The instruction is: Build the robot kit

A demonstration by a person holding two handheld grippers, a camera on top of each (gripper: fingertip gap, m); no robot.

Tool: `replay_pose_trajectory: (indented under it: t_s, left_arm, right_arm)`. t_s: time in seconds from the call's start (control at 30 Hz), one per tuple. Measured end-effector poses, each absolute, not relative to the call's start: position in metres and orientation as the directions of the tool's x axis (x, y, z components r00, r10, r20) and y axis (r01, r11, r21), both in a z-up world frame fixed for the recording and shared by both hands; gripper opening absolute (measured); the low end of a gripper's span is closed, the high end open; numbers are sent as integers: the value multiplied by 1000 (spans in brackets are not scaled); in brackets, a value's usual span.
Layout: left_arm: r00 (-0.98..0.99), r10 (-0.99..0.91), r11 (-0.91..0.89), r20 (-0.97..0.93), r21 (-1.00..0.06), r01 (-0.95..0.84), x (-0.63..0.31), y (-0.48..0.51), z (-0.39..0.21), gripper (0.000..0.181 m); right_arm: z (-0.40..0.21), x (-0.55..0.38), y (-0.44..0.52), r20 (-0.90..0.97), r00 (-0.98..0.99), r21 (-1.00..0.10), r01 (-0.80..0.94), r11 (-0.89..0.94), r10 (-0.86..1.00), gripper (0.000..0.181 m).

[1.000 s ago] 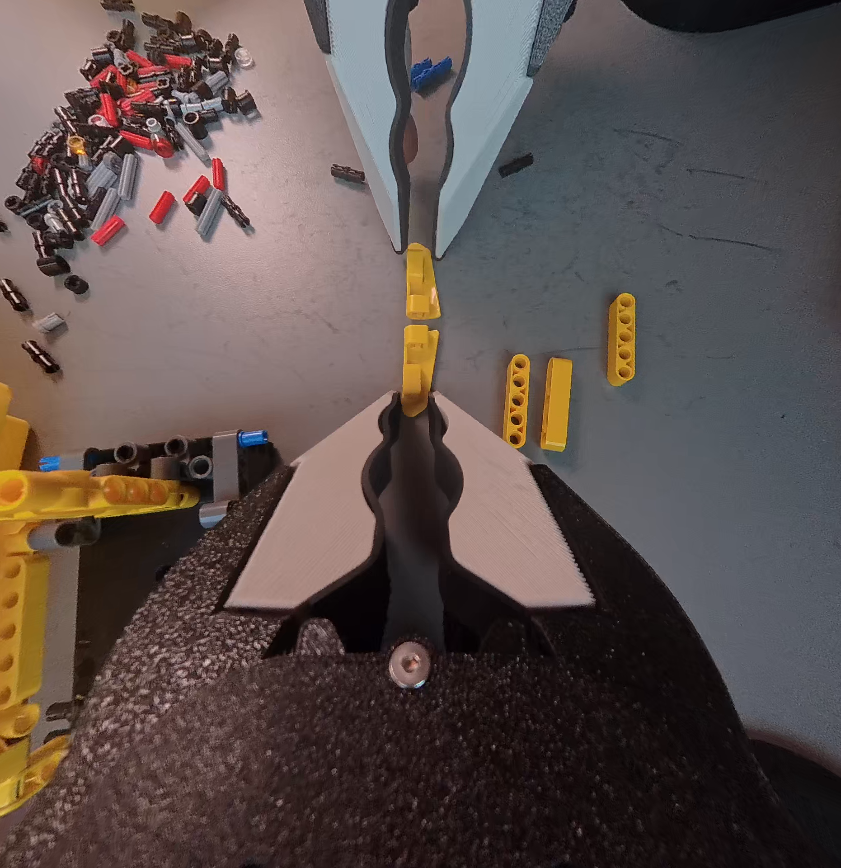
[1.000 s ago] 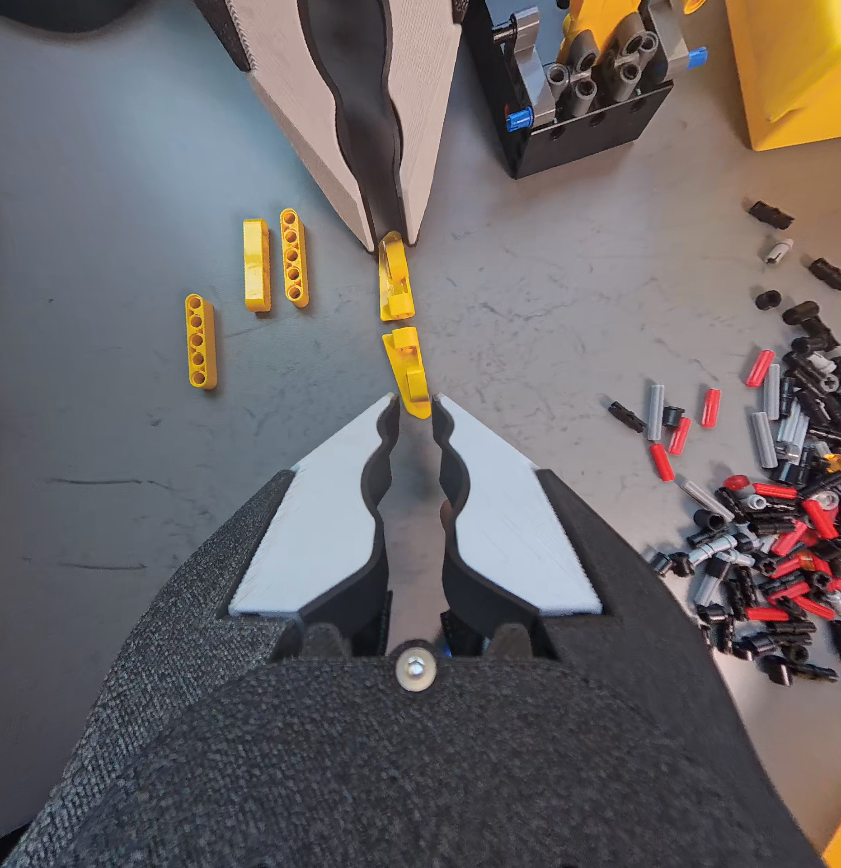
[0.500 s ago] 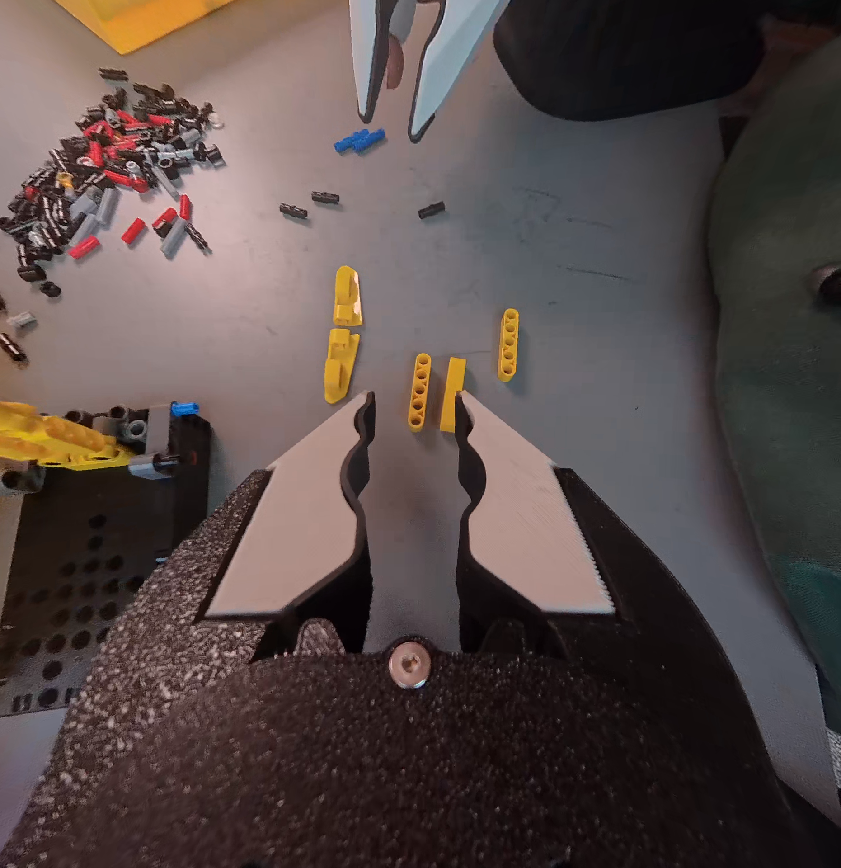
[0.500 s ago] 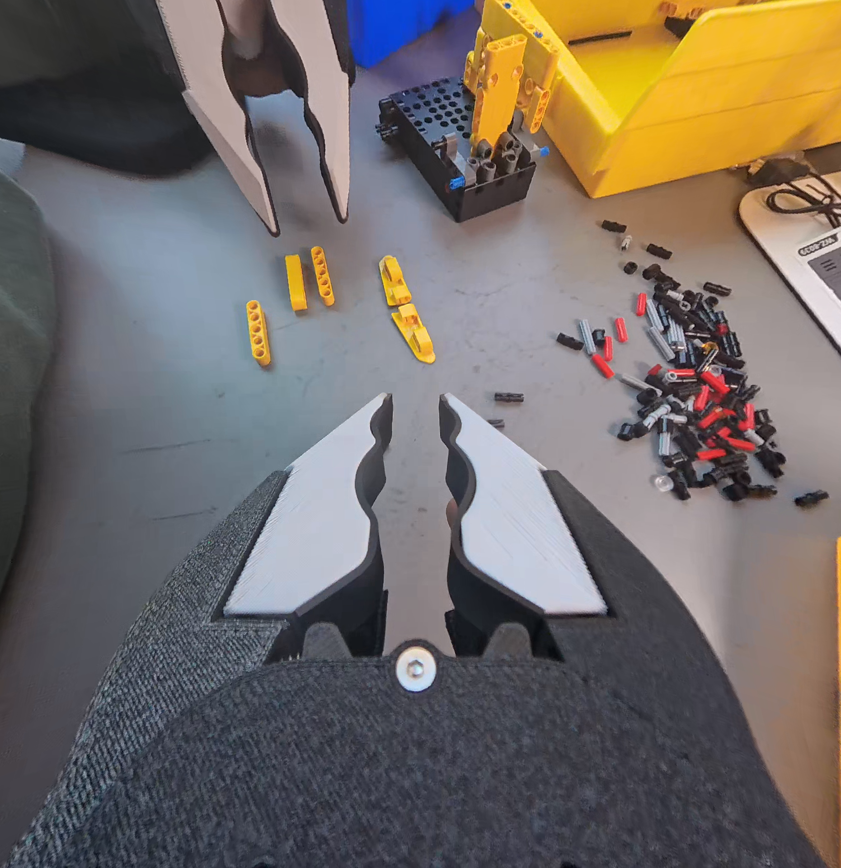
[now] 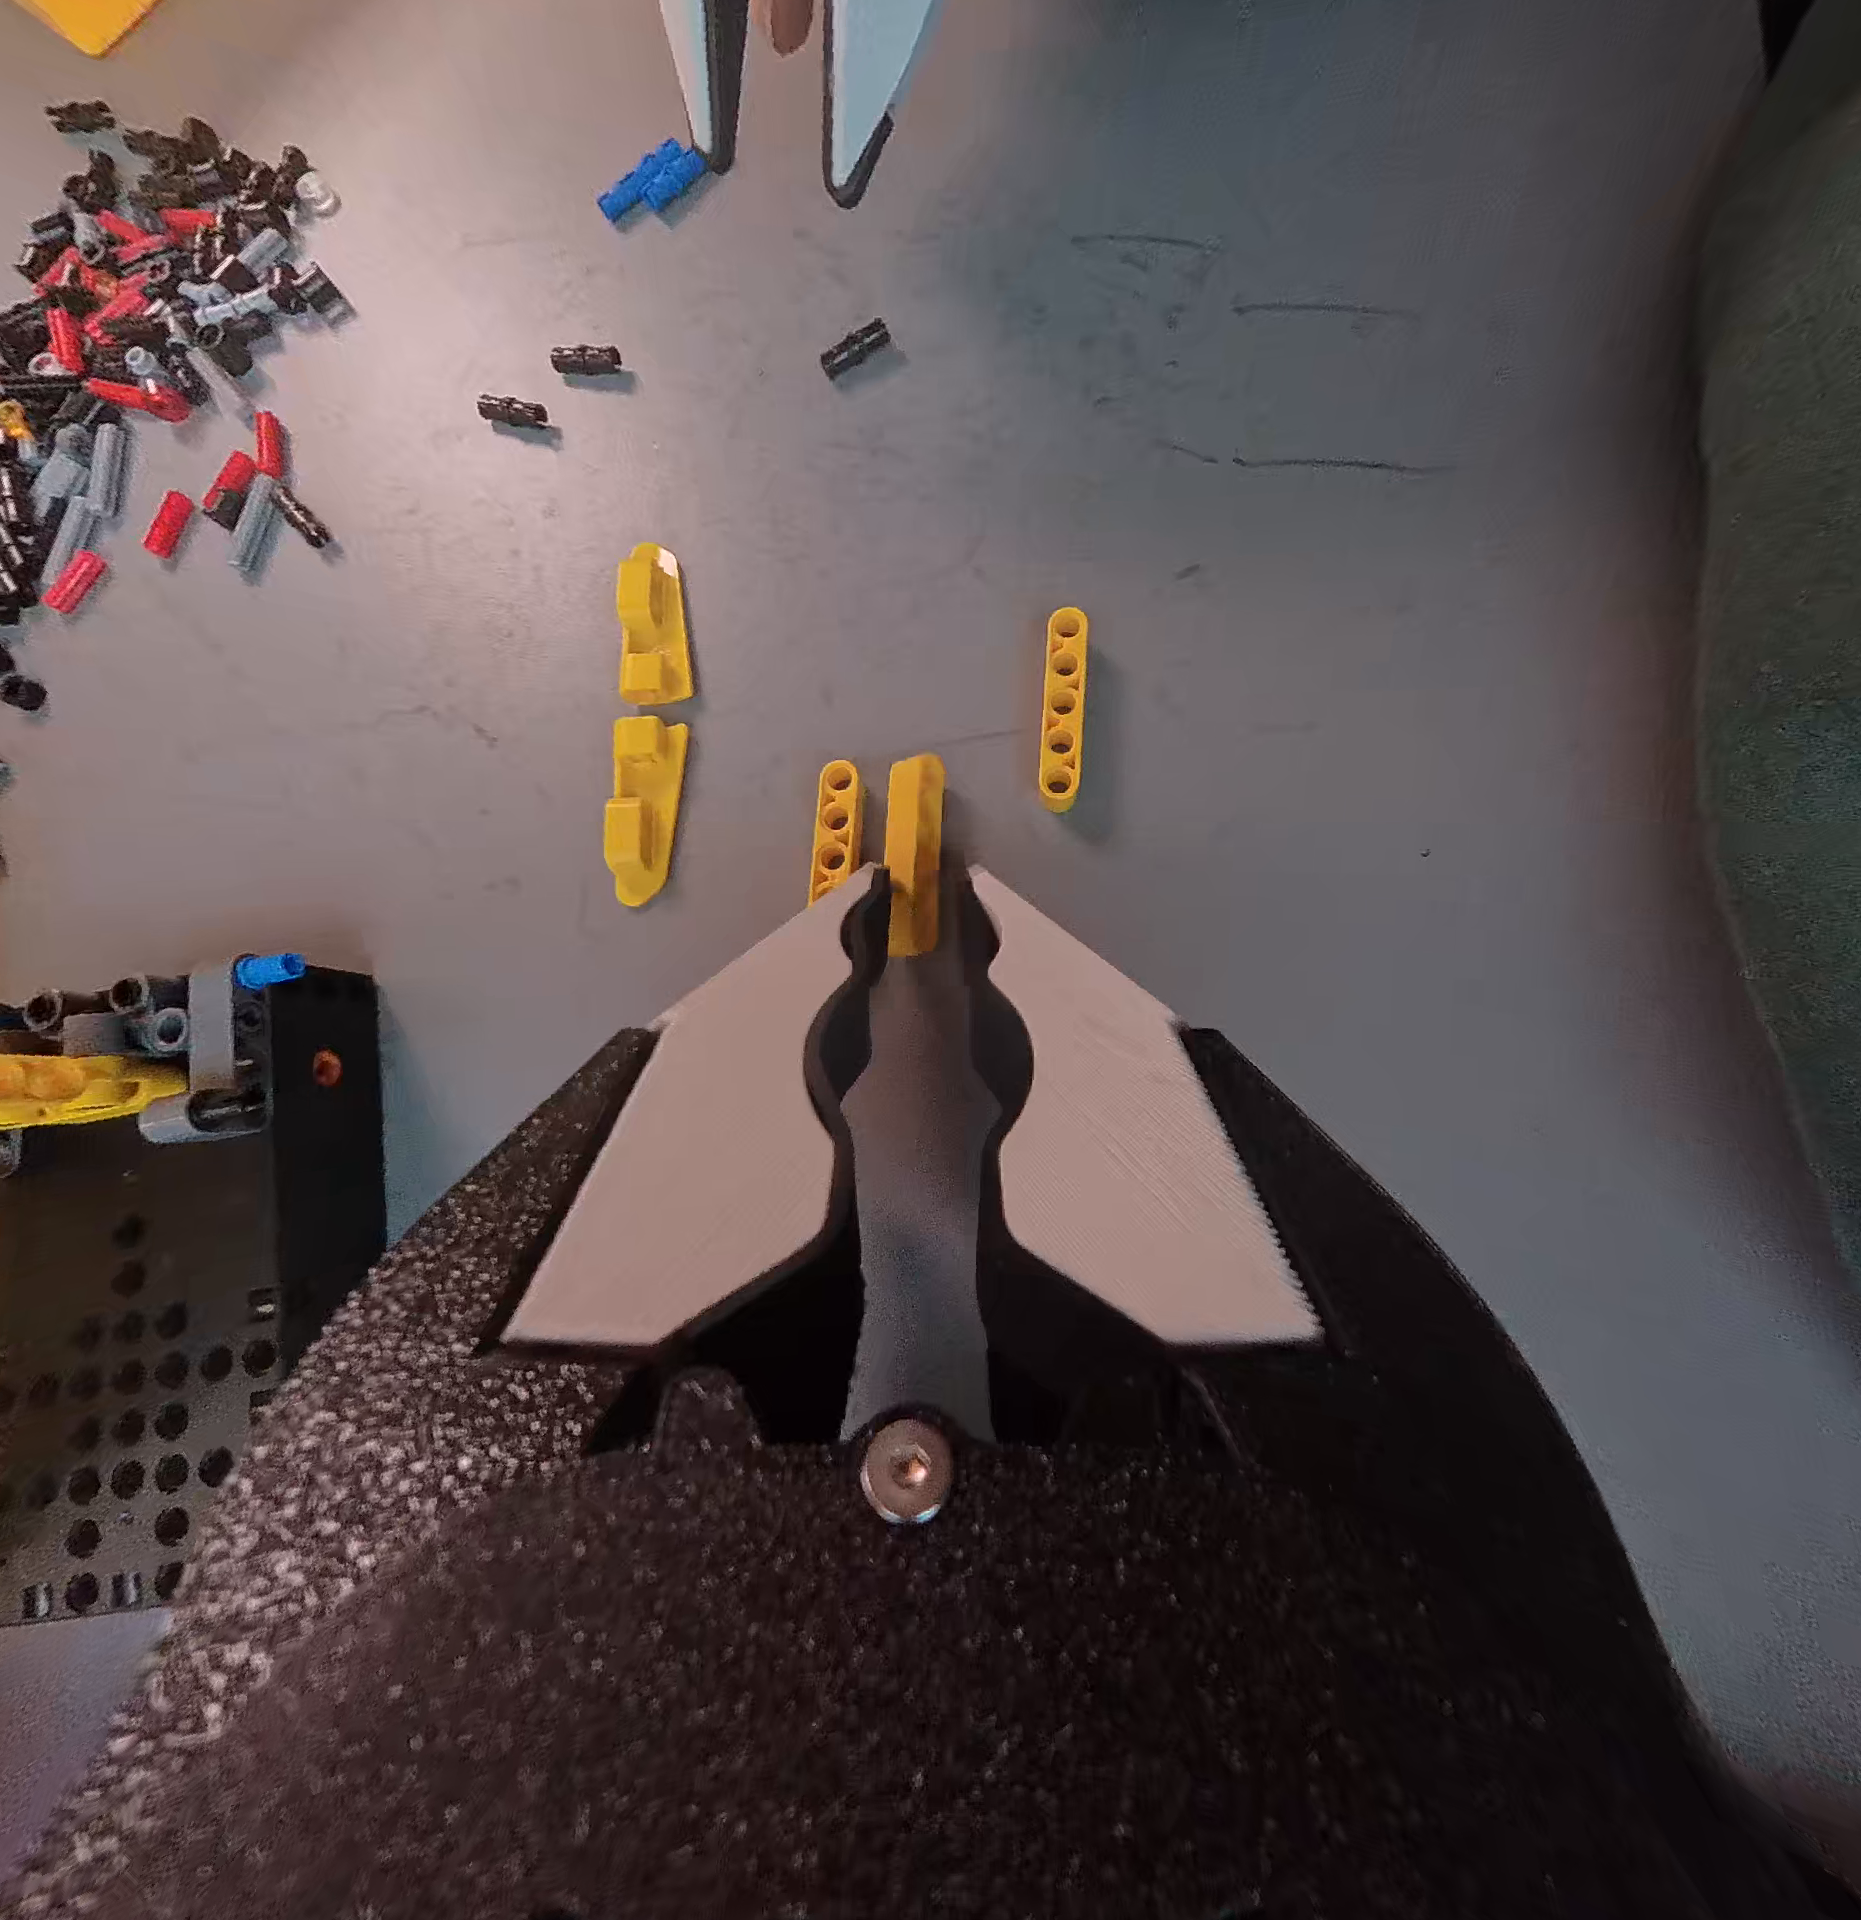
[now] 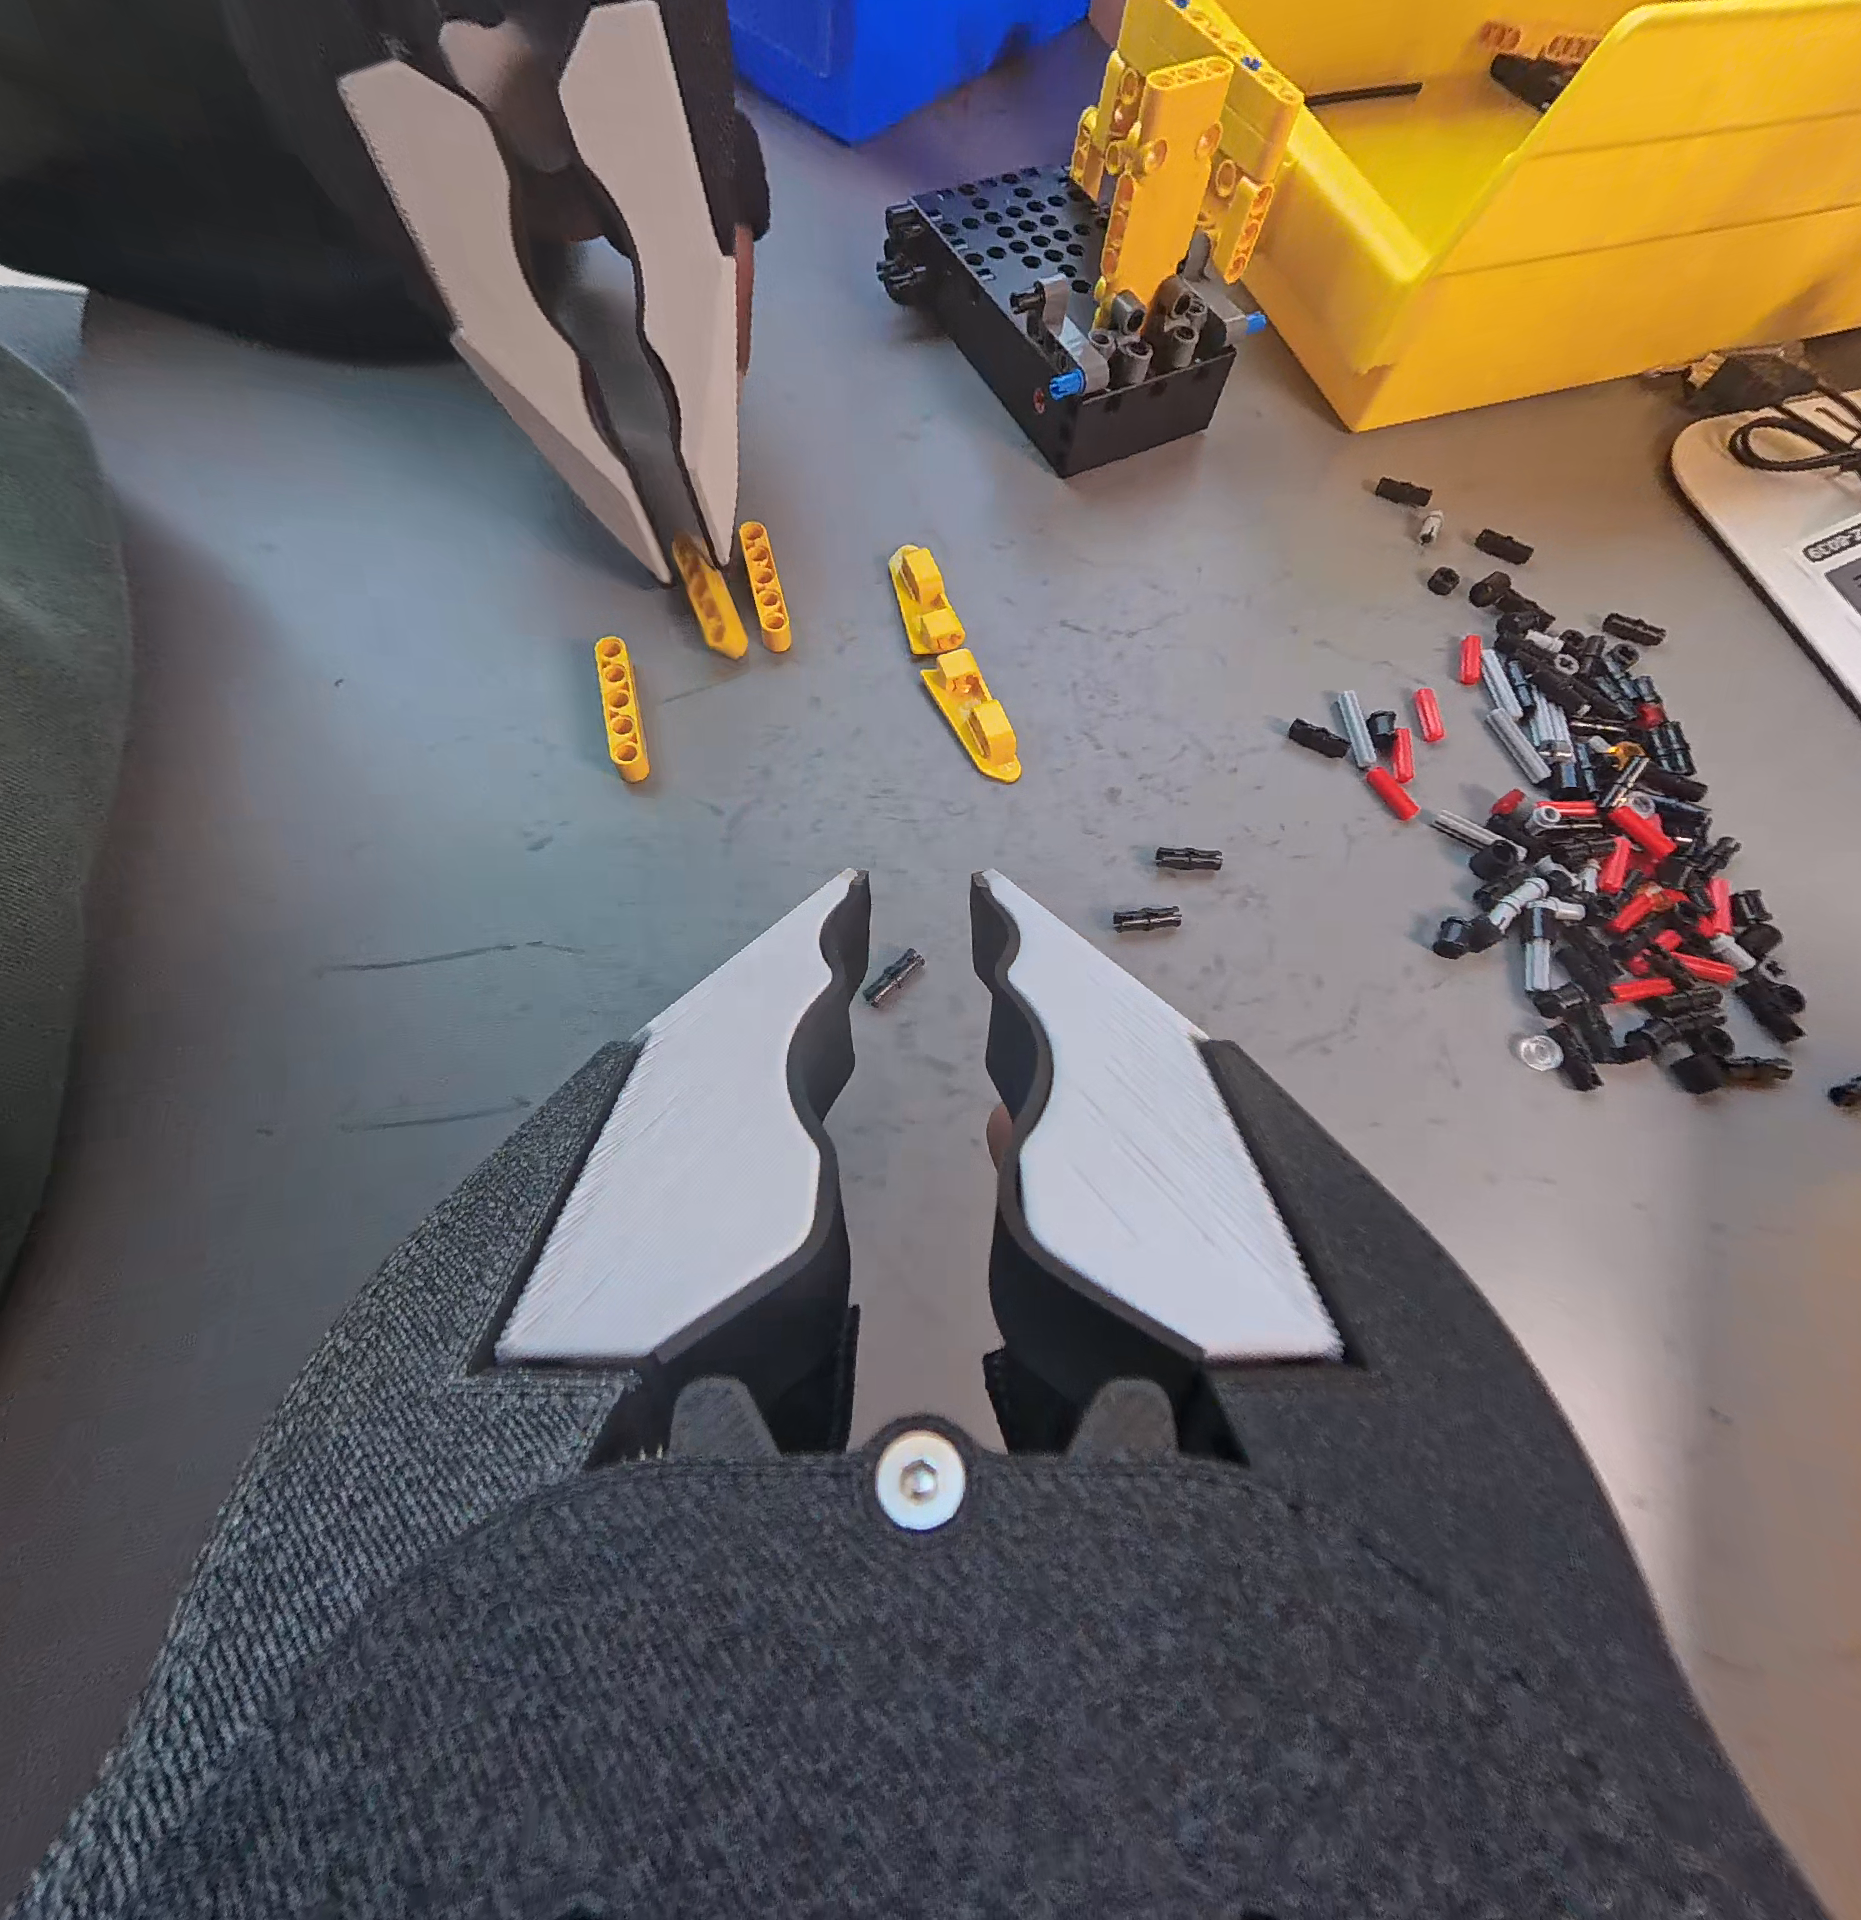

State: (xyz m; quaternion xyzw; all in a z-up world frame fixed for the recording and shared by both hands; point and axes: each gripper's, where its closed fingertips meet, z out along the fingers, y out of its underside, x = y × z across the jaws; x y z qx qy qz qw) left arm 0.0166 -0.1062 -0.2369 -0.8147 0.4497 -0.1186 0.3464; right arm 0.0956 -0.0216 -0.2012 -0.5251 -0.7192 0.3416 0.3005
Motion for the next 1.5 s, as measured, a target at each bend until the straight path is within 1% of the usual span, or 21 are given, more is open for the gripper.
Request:
replay_pose_trajectory:
  t_s: [0.03, 0.1, 0.23, 0.3, 0.37, 0.47, 0.57, 0.7, 0.83, 0.93, 1.03, 1.1, 1.17, 1.27, 1.37, 1.43, 1.5]
  left_arm:
    - [573, -809, -361, -133, -656, -662, 14, -105, -240, 7]
    - [578, -805, -366, -135, -654, -662, 12, -103, -240, 6]
    - [592, -792, -367, -149, -659, -657, 6, -100, -239, 6]
    - [600, -788, -371, -136, -674, -639, 5, -100, -237, 10]
    - [620, -776, -378, -117, -701, -605, 2, -98, -231, 14]
    - [663, -744, -378, -89, -762, -526, -3, -92, -217, 14]
    - [715, -691, -350, -103, -819, -455, -11, -82, -204, 15]
    - [782, -615, -318, -103, -875, -366, -20, -68, -189, 15]
    - [805, -585, -307, -99, -892, -333, -22, -62, -185, 15]
    - [808, -581, -305, -96, -895, -326, -22, -61, -185, 15]
    - [806, -583, -300, -101, -895, -329, -21, -62, -185, 16]
    - [805, -584, -300, -104, -894, -333, -20, -62, -186, 16]
    - [801, -589, -298, -104, -893, -336, -19, -63, -186, 16]
    - [786, -612, -309, -92, -887, -344, -15, -65, -190, 18]
    - [761, -642, -313, -89, -876, -367, -10, -69, -194, 19]
    - [742, -665, -312, -86, -870, -381, -6, -72, -197, 20]
    - [731, -677, -309, -87, -868, -389, -4, -74, -197, 20]
  right_arm:
    - [-202, 96, -23, 72, -276, -806, 550, 219, 959, 19]
    - [-205, 98, -27, 70, -300, -793, 562, 235, 952, 19]
    - [-225, 114, -27, 53, -318, -714, 650, 258, 947, 19]
    - [-230, 115, -24, 55, -288, -705, 667, 241, 956, 19]
    - [-232, 115, -21, 48, -262, -696, 684, 221, 964, 19]
    - [-233, 111, -22, 18, -230, -694, 698, 178, 973, 19]
    - [-239, 108, -22, 10, -209, -672, 723, 161, 978, 19]
    - [-238, 102, -22, -14, -188, -673, 728, 130, 982, 4]
    - [-239, 94, -26, -17, -224, -667, 728, 156, 974, 3]
    - [-239, 84, -41, 5, -318, -669, 703, 240, 948, 3]
    - [-239, 77, -39, 30, -324, -655, 708, 263, 945, 4]
    - [-240, 76, -33, 42, -314, -649, 713, 265, 949, 10]
    - [-234, 76, -32, 30, -306, -678, 694, 244, 952, 16]
    - [-215, 76, -18, 38, -253, -744, 639, 196, 967, 19]
    - [-191, 74, 2, 119, -184, -837, 510, 198, 976, 20]
    - [-176, 72, 15, 120, -116, -896, 414, 158, 986, 20]
    - [-167, 71, 27, 129, -51, -924, 356, 139, 990, 21]
